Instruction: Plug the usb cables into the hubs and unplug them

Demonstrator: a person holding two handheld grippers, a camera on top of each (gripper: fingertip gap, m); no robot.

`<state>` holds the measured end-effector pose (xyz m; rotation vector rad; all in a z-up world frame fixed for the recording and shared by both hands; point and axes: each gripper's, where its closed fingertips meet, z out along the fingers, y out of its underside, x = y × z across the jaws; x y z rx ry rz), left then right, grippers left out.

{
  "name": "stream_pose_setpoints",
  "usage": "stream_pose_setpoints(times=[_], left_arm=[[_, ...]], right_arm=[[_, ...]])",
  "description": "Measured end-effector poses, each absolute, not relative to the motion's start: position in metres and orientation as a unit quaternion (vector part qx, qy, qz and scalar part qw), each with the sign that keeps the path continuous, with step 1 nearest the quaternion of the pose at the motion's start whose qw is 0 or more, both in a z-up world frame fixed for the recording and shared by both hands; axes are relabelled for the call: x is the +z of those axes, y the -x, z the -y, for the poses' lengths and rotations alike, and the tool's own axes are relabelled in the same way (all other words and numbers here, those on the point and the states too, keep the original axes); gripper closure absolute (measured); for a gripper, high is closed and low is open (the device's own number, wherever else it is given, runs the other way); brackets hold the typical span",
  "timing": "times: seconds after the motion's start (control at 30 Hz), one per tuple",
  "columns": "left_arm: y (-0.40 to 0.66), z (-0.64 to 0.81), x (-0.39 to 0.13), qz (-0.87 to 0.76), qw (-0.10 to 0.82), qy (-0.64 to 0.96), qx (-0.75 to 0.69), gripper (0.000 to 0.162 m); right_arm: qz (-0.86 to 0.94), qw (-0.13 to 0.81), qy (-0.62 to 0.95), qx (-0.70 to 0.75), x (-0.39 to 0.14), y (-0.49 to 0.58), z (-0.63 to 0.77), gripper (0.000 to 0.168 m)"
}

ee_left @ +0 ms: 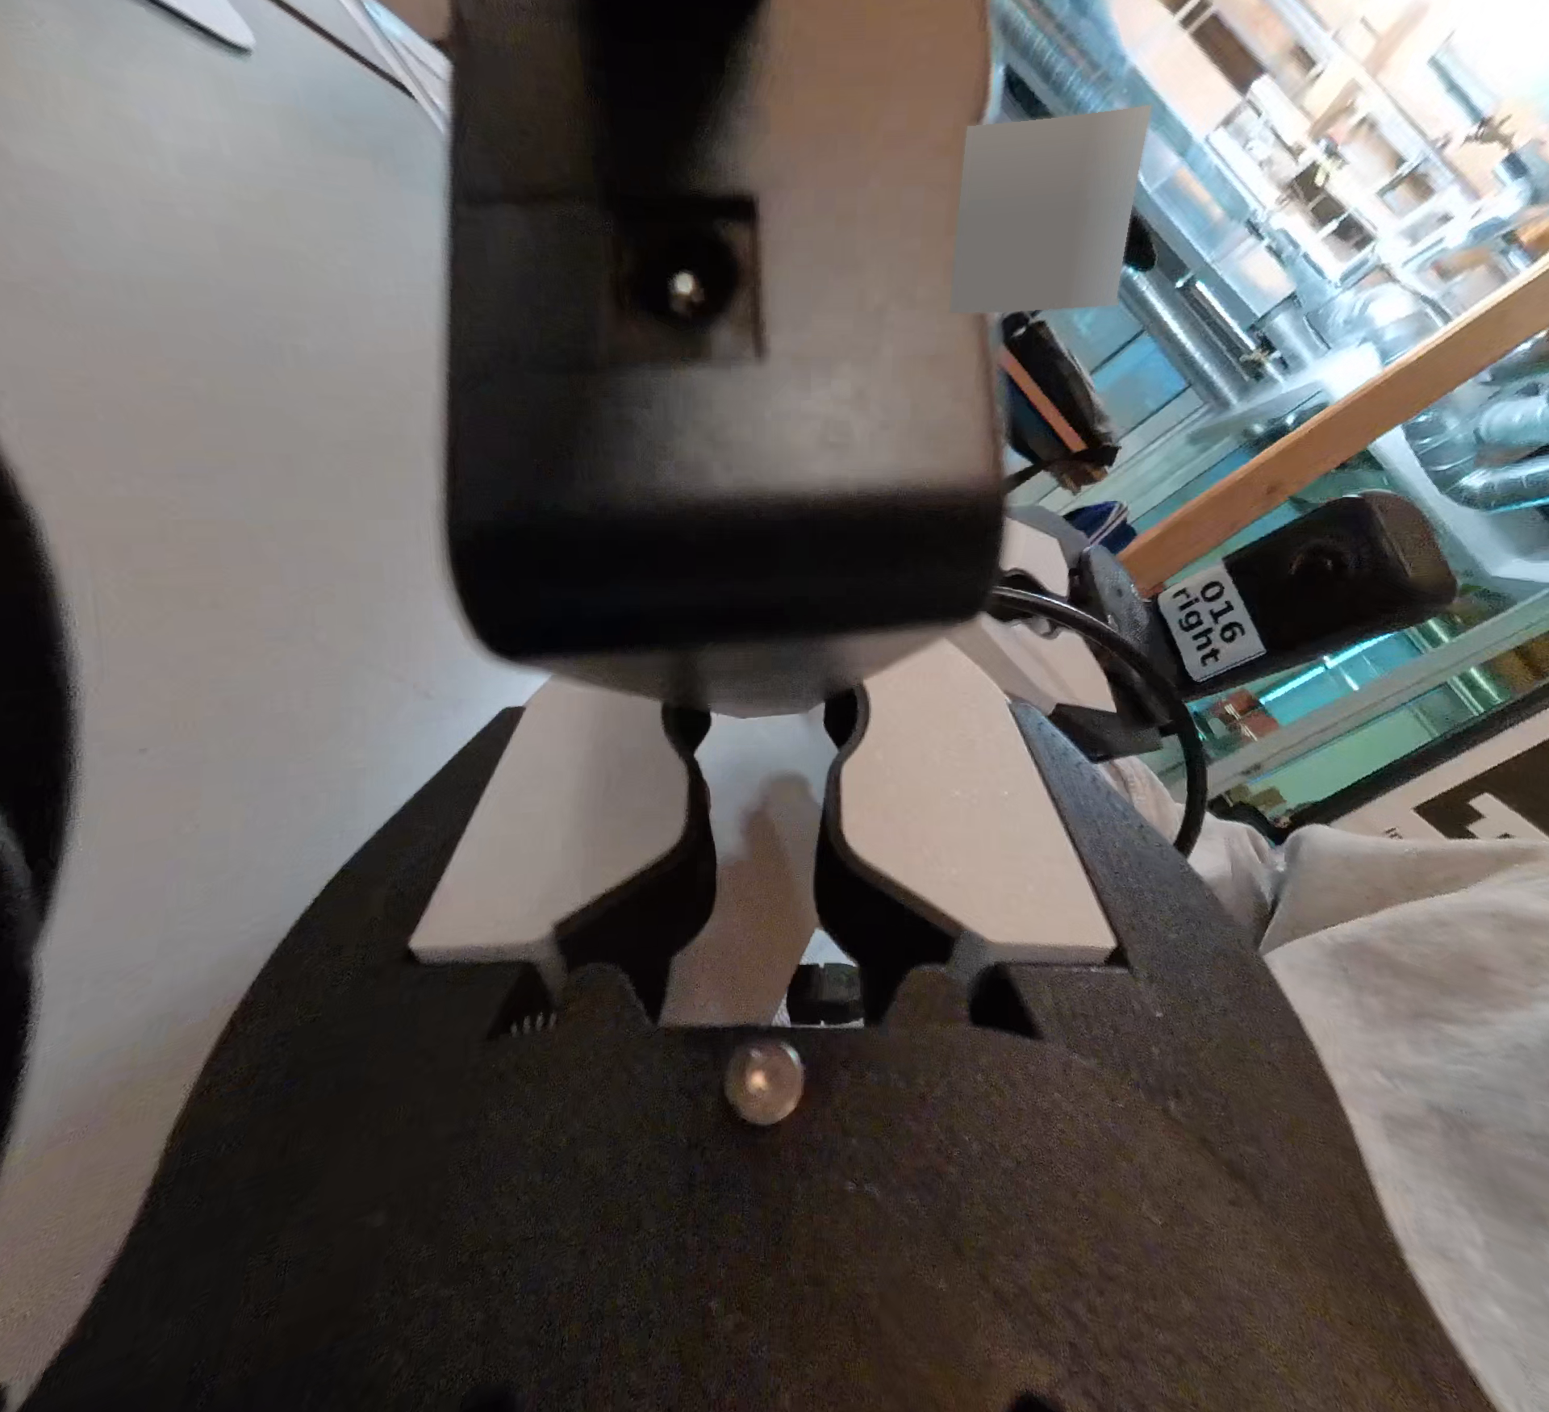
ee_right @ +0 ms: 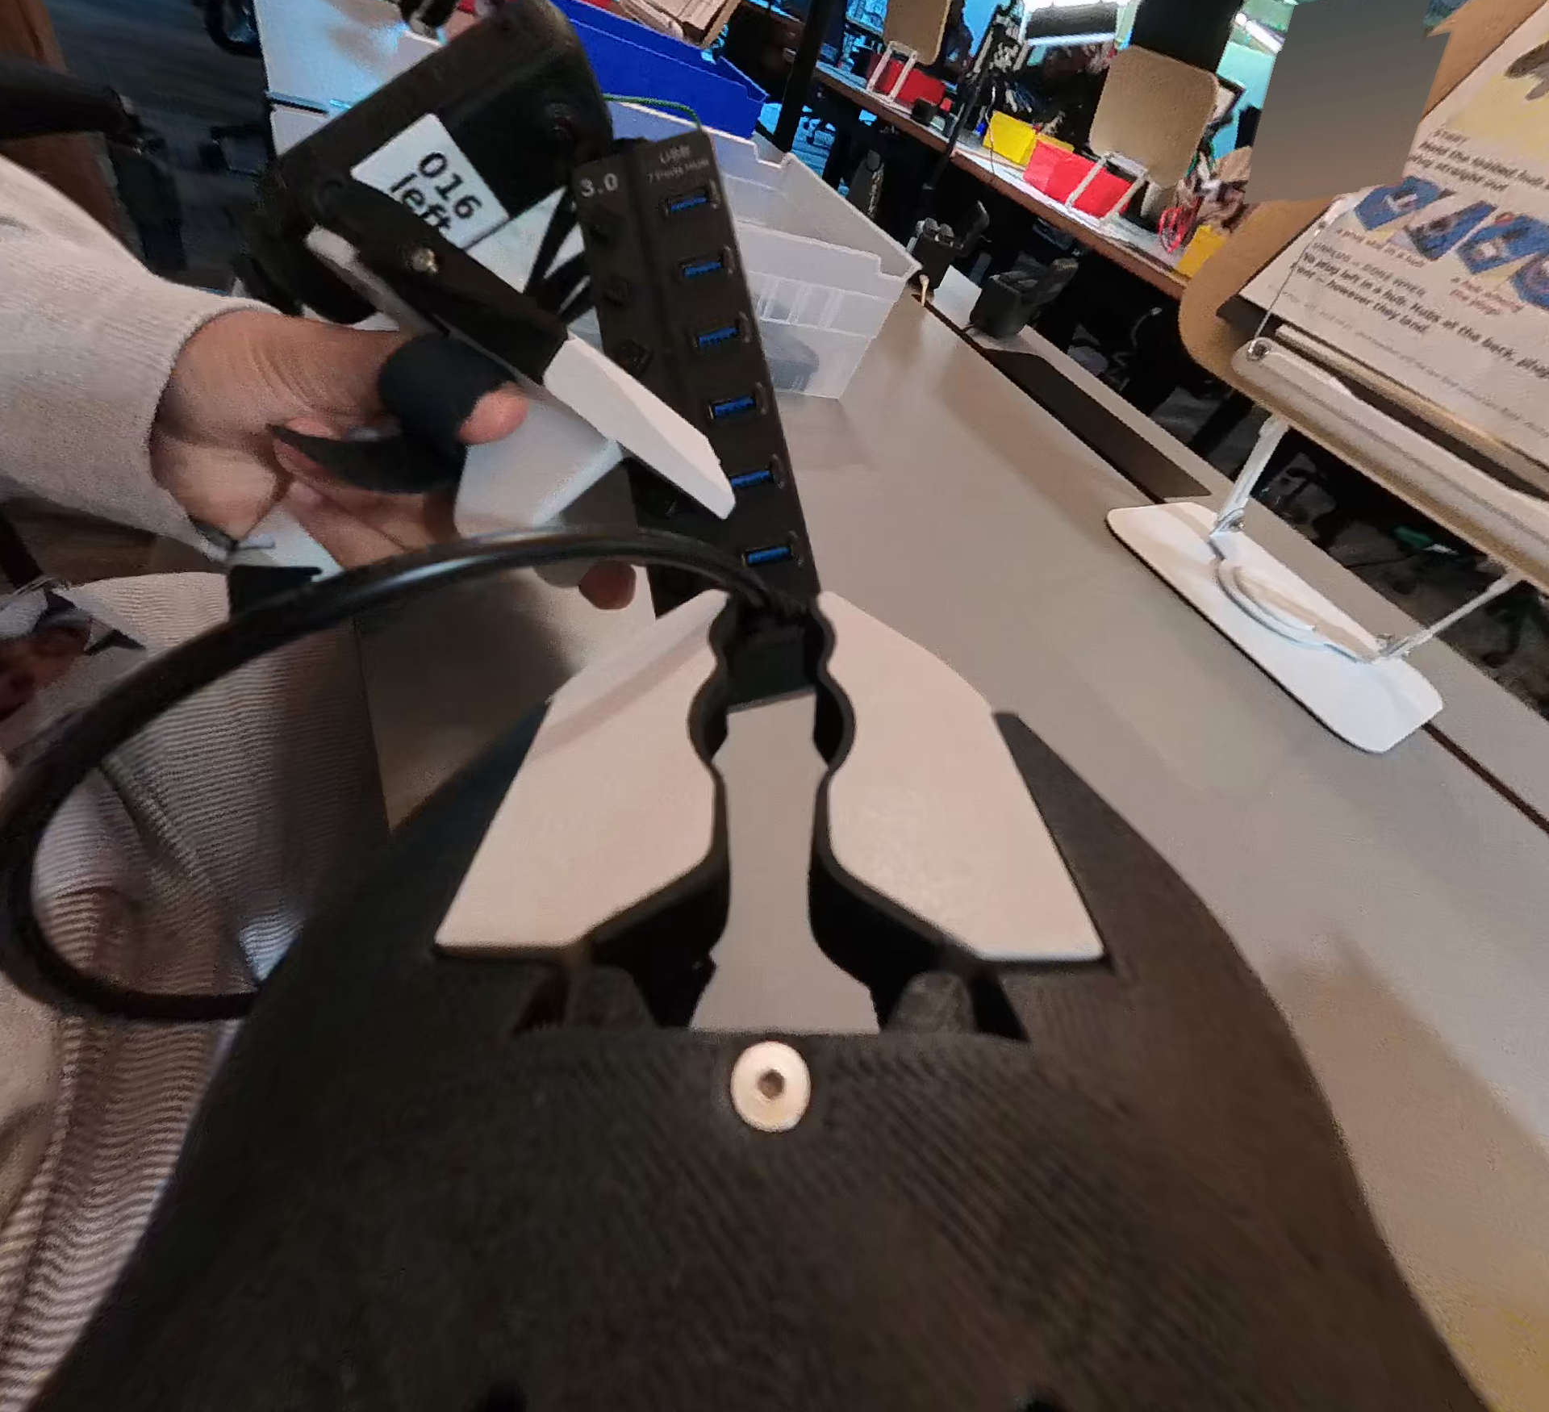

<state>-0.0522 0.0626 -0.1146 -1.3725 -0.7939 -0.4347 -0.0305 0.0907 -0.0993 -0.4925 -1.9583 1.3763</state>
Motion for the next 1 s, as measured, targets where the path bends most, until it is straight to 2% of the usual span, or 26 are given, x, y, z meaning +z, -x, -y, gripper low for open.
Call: stream_pose_setpoints(times=[0.07, 0.23, 0.37, 0.43, 0.53, 0.7, 0.77, 1.0], left_arm=[[0.058, -0.059, -0.113, 0.362, 0.687, 0.604, -0.178, 0.137], [0.072, -0.048, -0.112, 0.369, 0.697, 0.605, -0.112, 0.136], [0.072, -0.045, -0.104, 0.349, 0.712, 0.604, -0.079, 0.136], [0.072, -0.044, -0.102, 0.341, 0.715, 0.607, -0.062, 0.136], [0.074, -0.042, -0.1, 0.329, 0.716, 0.616, -0.017, 0.136], [0.067, -0.044, -0.091, 0.265, 0.711, 0.645, 0.093, 0.136], [0.061, -0.047, -0.088, 0.242, 0.711, 0.649, 0.117, 0.136], [0.058, -0.051, -0.089, 0.222, 0.697, 0.662, 0.164, 0.137]], right_arm=[[0.754, 0.336, 0.201, 0.527, -0.102, 0.033, -0.091, 0.142], [0.742, 0.333, 0.226, 0.536, -0.099, 0.035, -0.094, 0.146], [0.725, 0.225, 0.32, 0.567, -0.116, 0.044, -0.099, 0.144], [0.682, 0.171, 0.344, 0.622, -0.102, 0.044, -0.104, 0.151], [0.629, 0.164, 0.363, 0.667, -0.084, 0.046, -0.121, 0.154], [0.62, 0.081, 0.391, 0.675, -0.093, 0.042, -0.107, 0.142], [0.612, 0.046, 0.405, 0.678, -0.098, 0.041, -0.1, 0.151], [0.567, -0.039, 0.425, 0.705, -0.096, 0.04, -0.105, 0.144]])
